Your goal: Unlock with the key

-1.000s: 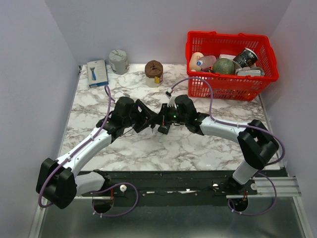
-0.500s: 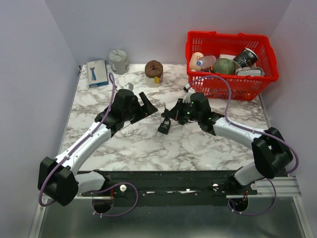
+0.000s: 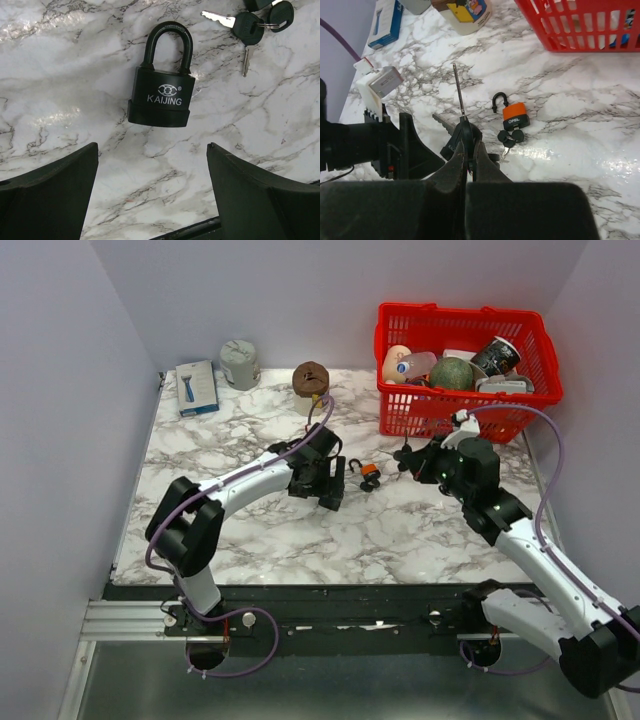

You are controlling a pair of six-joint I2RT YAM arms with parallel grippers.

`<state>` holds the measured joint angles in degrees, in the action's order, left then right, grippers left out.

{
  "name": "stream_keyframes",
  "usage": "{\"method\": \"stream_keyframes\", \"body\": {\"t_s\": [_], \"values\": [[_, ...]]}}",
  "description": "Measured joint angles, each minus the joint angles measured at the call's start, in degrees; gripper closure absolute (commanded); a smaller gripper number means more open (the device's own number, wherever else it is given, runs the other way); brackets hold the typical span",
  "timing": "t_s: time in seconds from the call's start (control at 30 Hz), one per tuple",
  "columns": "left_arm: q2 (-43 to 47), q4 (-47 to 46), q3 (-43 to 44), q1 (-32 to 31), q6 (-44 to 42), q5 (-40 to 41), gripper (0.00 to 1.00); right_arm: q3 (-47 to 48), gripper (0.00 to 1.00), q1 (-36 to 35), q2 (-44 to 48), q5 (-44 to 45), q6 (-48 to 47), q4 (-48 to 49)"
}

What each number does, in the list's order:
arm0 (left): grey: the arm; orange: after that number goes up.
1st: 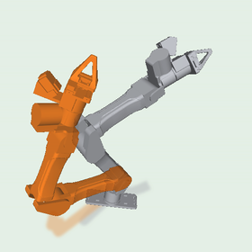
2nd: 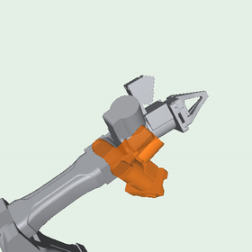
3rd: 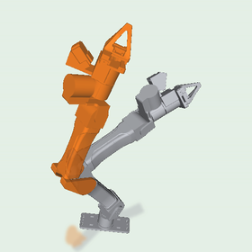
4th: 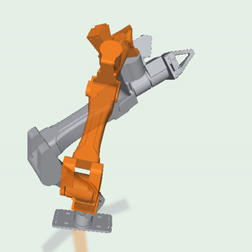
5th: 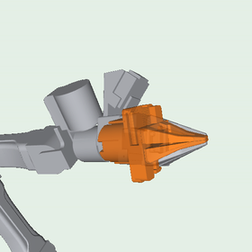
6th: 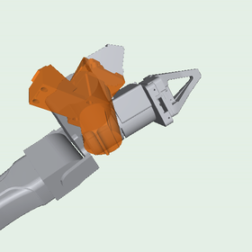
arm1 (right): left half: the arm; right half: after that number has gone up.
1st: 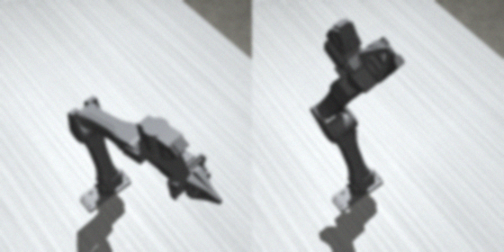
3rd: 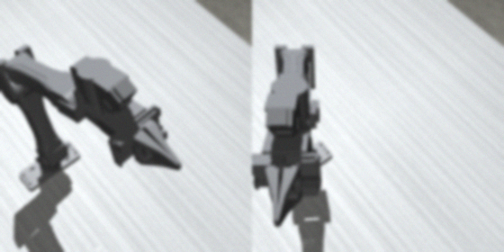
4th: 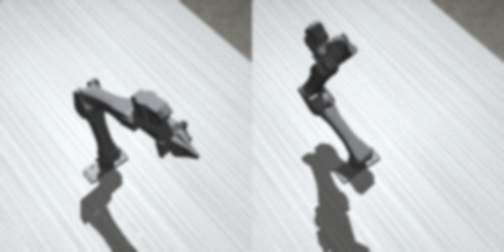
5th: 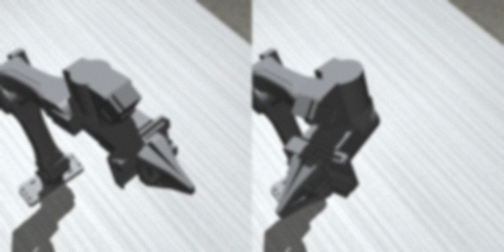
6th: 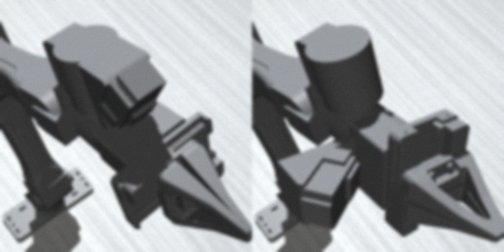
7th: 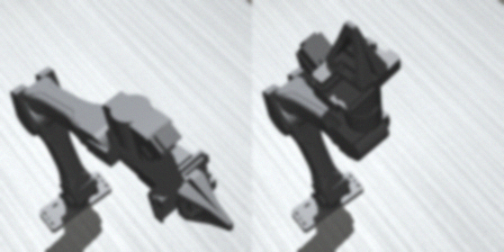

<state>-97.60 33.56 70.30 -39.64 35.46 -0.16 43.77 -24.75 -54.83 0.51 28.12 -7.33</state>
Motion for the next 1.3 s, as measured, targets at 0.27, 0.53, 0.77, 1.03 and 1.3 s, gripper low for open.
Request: {"method": "stream_keyframes", "body": {"t_s": [0.27,0.53,0.77,1.03,1.3], "values": [[-6.99,1.95,5.07,-0.24,-4.35,0.81,0.10,-1.11,0.99,0.02,2.93,2.82,-0.46,-4.11],[-12.79,2.40,9.09,-0.24,-5.27,0.68,0.09,-1.07,0.99,0.02,-1.01,3.06,-1.40,-5.33],[-15.67,2.21,10.64,-0.52,-5.25,-0.96,0.10,-1.05,0.99,0.02,-1.75,3.04,-2.25,-5.57],[-17.07,2.69,12.26,-0.61,-5.29,-1.14,0.20,-0.96,0.99,0.02,-1.79,3.02,-2.69,-5.60],[-17.94,3.02,13.31,-0.61,-5.62,-1.16,0.51,-0.96,0.99,0.09,-2.27,2.97,-2.69,-5.60]]}}
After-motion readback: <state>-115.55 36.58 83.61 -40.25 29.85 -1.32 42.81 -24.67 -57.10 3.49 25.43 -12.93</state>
